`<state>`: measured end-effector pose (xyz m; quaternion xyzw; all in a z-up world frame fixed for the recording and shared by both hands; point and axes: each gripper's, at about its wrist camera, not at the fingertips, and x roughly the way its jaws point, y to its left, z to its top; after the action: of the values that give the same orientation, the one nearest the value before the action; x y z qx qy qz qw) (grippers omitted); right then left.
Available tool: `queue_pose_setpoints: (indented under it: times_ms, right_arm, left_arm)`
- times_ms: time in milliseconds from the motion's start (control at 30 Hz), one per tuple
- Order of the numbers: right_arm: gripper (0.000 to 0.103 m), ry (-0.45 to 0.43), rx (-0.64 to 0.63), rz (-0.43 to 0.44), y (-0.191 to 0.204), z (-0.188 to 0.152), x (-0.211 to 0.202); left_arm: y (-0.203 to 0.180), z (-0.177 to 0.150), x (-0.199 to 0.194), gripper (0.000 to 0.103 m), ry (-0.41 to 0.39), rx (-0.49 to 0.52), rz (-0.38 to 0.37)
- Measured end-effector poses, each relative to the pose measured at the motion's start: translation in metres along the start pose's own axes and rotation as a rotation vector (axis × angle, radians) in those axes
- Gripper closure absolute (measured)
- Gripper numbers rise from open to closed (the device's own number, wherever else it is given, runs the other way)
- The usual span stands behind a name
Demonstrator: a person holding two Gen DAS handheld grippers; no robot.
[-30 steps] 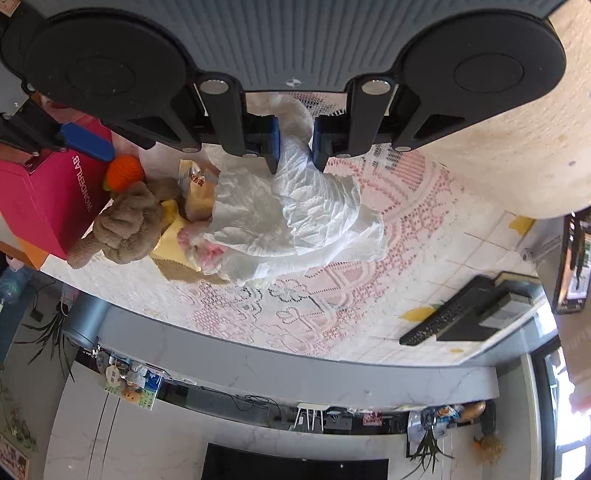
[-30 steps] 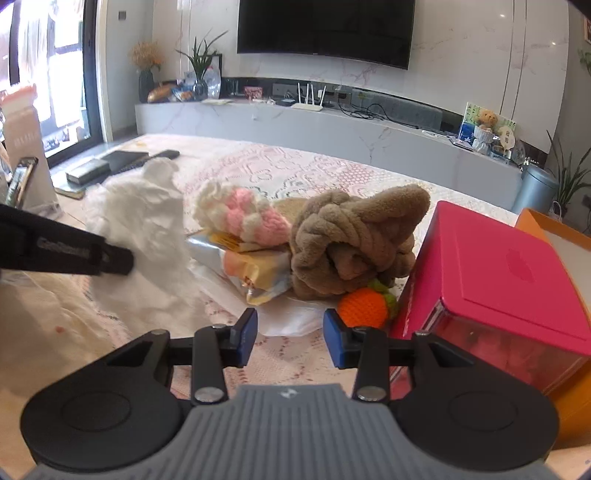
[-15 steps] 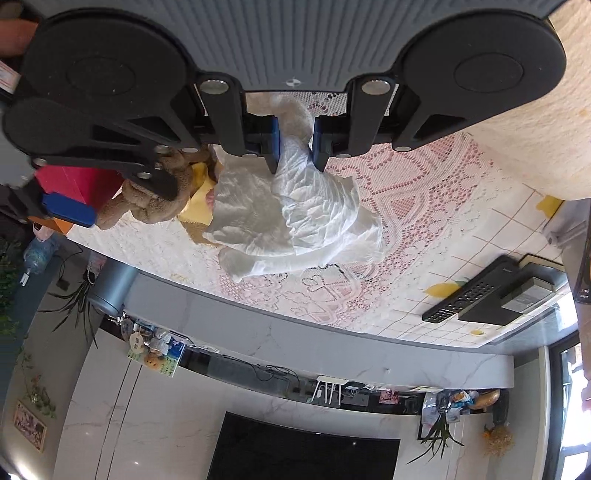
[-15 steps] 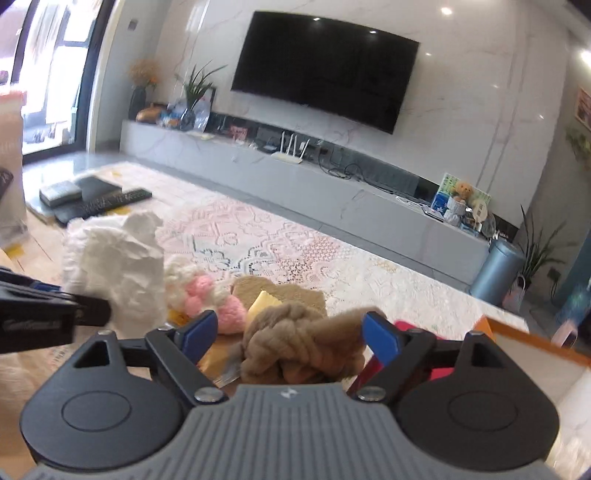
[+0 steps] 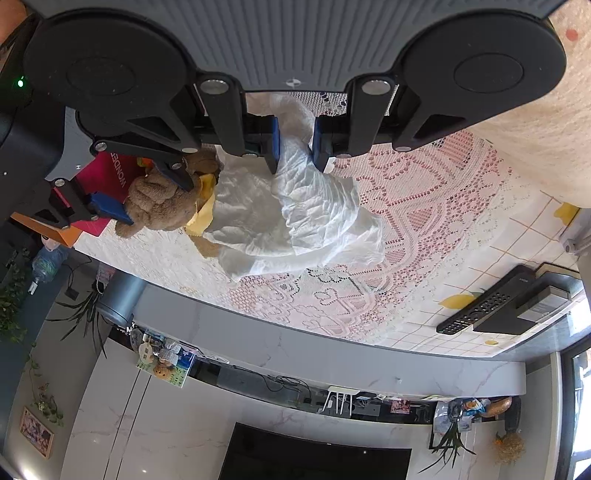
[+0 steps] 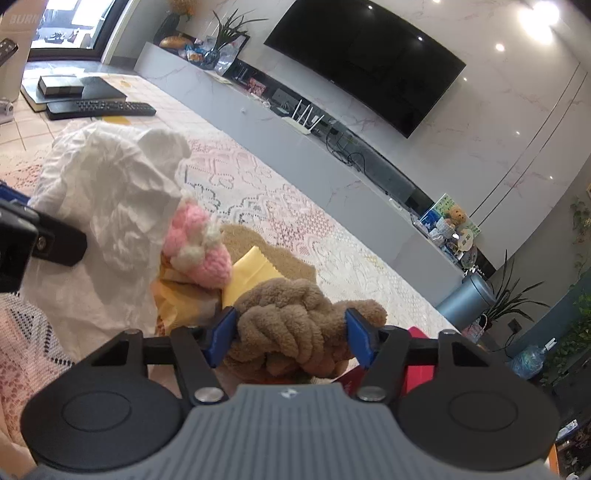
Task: Organize soft objects
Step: 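Grasp the brown knotted plush with the right gripper while the left holds the tissue, then carry tissue and plush over the orange box and open both grippers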
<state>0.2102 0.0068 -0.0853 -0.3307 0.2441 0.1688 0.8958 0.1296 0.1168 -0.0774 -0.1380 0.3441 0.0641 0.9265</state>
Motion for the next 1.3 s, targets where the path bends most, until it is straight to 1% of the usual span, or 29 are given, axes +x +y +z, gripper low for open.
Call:
queue_pose_setpoints:
  times_ms: [33, 67, 100, 133, 233, 400, 600, 700, 800, 900, 1000, 1133, 1300]
  right_arm:
    - [0.057, 0.005, -0.001, 0.006, 0.001, 0.000, -0.001]
    - [0.059, 0.010, -0.006, 0.010, 0.001, 0.000, -0.002]
    - [0.067, 0.011, -0.015, 0.012, 0.002, 0.000, -0.003]
    - [0.071, 0.013, -0.018, 0.014, 0.002, 0.000, -0.004]
    - [0.076, 0.009, -0.006, 0.008, -0.002, 0.000, -0.010]
    - [0.077, -0.027, 0.037, 0.000, -0.015, 0.003, -0.030]
    - [0.077, -0.097, 0.078, -0.028, -0.028, 0.009, -0.064]
    - [0.077, -0.153, 0.129, -0.036, -0.040, 0.011, -0.088]
    - [0.077, -0.194, 0.203, -0.016, -0.056, 0.011, -0.109]
    - [0.077, -0.231, 0.282, -0.001, -0.075, 0.007, -0.129]
    - [0.077, -0.245, 0.335, 0.004, -0.092, 0.002, -0.146]
    - [0.077, -0.252, 0.408, -0.004, -0.116, -0.013, -0.167]
    - [0.076, -0.227, 0.445, -0.040, -0.154, -0.037, -0.183]
  left_arm:
    - [0.000, 0.000, 0.000, 0.084, 0.001, 0.002, -0.001]
    - [0.000, -0.001, 0.000, 0.084, 0.002, 0.004, -0.002]
    - [0.000, -0.001, 0.000, 0.085, 0.003, 0.005, -0.002]
    - [0.000, -0.001, 0.000, 0.085, 0.003, 0.008, -0.003]
    - [-0.002, -0.002, -0.001, 0.085, 0.001, 0.015, -0.003]
    - [-0.004, 0.000, -0.008, 0.084, -0.007, 0.025, -0.015]
    - [-0.004, 0.005, -0.025, 0.085, -0.031, 0.012, -0.022]
    - [-0.005, 0.008, -0.037, 0.084, -0.053, 0.000, -0.031]
    - [-0.009, 0.011, -0.049, 0.085, -0.066, -0.010, -0.051]
    - [-0.018, 0.014, -0.060, 0.084, -0.088, 0.002, -0.073]
    - [-0.030, 0.018, -0.070, 0.084, -0.102, 0.013, -0.113]
    - [-0.054, 0.027, -0.078, 0.085, -0.100, 0.026, -0.200]
    - [-0.097, 0.041, -0.079, 0.084, -0.057, 0.069, -0.329]
